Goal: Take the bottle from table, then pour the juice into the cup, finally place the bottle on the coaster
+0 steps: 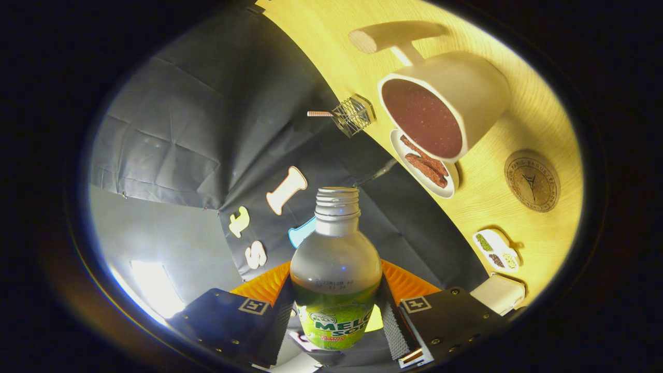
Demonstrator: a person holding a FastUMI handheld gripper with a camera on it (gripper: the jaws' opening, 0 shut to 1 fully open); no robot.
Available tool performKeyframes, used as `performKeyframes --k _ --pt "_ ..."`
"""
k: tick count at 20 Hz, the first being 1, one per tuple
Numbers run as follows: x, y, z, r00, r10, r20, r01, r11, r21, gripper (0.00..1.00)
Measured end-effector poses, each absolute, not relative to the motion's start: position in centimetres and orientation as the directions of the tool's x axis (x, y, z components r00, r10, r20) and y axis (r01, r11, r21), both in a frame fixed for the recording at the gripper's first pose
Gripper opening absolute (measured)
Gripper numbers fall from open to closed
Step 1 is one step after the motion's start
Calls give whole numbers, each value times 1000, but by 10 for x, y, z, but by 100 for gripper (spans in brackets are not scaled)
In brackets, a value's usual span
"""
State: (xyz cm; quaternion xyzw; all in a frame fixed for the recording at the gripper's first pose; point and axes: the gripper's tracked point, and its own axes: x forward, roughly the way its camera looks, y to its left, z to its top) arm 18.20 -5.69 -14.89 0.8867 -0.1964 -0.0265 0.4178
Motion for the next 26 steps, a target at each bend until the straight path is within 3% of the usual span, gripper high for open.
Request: performKeyframes --k 26 --pt "189 -54 -180 942 -326 82 -250 -518 818 77"
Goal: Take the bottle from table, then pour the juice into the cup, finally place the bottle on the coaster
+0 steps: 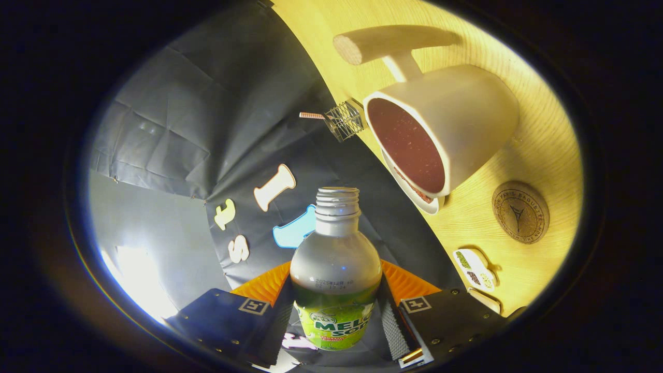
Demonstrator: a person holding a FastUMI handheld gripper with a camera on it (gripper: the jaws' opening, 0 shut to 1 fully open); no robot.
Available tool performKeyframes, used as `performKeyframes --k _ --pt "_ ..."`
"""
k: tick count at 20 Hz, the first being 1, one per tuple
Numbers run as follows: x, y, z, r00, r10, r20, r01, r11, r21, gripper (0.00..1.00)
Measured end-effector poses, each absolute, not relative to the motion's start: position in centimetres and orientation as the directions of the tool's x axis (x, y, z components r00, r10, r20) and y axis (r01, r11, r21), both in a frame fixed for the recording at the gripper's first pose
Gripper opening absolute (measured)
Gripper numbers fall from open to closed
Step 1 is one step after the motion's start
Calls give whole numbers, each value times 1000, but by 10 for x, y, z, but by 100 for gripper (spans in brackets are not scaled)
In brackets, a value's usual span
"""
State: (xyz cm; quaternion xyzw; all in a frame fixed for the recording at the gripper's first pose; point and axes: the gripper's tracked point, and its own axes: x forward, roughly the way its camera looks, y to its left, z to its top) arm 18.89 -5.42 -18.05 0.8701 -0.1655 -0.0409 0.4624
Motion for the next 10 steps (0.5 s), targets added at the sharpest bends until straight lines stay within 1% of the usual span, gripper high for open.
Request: performKeyframes --k 3,10 --pt "191 -53 -182 946 -314 85 -239 -493 837 77" --pt "191 -49 -180 959 -263 104 -195 -348 917 77"
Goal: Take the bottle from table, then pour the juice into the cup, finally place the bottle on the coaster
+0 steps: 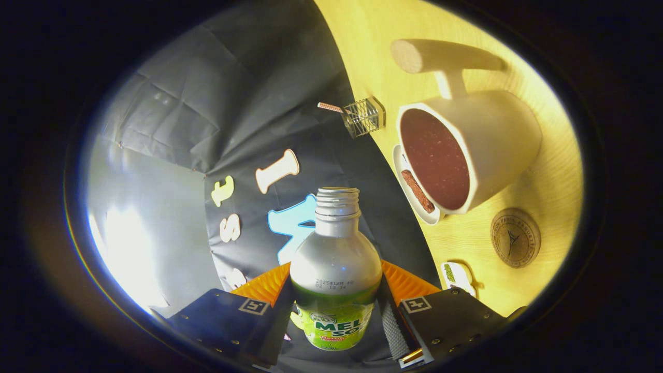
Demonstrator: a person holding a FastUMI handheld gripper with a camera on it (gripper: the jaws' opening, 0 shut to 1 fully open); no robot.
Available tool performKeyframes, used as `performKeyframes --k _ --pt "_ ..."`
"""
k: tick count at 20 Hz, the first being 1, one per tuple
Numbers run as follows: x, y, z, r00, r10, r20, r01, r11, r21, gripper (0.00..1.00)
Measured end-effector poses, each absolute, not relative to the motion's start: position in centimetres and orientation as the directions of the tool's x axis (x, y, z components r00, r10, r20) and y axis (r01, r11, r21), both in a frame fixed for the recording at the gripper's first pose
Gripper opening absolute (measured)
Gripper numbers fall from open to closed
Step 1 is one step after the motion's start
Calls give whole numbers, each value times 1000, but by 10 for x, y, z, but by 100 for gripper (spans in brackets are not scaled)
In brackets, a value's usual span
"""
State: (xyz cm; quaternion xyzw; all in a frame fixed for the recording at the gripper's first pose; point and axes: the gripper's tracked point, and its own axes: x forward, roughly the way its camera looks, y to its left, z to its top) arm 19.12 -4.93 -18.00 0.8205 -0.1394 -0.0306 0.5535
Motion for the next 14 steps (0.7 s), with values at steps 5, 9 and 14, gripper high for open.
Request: performKeyframes --k 5,9,14 --pt "193 -40 -188 979 -187 86 -113 -135 984 77" --pt "194 -47 -181 983 -160 94 -92 22 996 77" --pt "187 -51 -178 990 -131 54 -18 263 965 77"
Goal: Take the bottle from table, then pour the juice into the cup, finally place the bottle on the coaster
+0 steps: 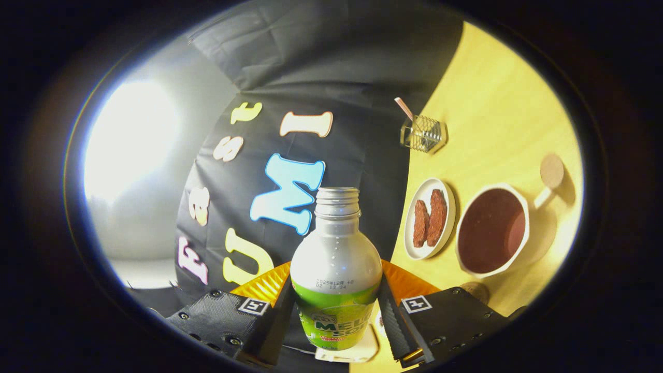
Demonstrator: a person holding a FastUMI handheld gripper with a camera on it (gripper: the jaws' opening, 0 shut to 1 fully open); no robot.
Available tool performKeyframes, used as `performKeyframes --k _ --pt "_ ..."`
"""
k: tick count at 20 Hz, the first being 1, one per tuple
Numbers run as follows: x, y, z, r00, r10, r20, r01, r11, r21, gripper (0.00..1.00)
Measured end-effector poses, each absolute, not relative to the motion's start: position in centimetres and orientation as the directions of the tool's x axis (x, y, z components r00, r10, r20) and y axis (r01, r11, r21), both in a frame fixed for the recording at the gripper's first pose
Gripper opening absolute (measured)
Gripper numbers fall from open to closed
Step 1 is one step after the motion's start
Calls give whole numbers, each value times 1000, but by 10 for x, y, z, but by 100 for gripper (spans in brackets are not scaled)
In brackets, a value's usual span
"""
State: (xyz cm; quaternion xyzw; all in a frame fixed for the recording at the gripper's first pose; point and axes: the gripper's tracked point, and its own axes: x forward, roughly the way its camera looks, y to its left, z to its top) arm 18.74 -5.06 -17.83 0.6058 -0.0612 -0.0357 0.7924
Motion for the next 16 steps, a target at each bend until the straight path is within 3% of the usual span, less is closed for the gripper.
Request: performKeyframes --k 4,10,16 --pt "183 -46 -179 991 -132 -7 59 391 919 77" --pt "179 -28 -164 987 -154 -41 140 712 688 78" --pt "181 4 -148 990 -133 -35 135 889 439 78"
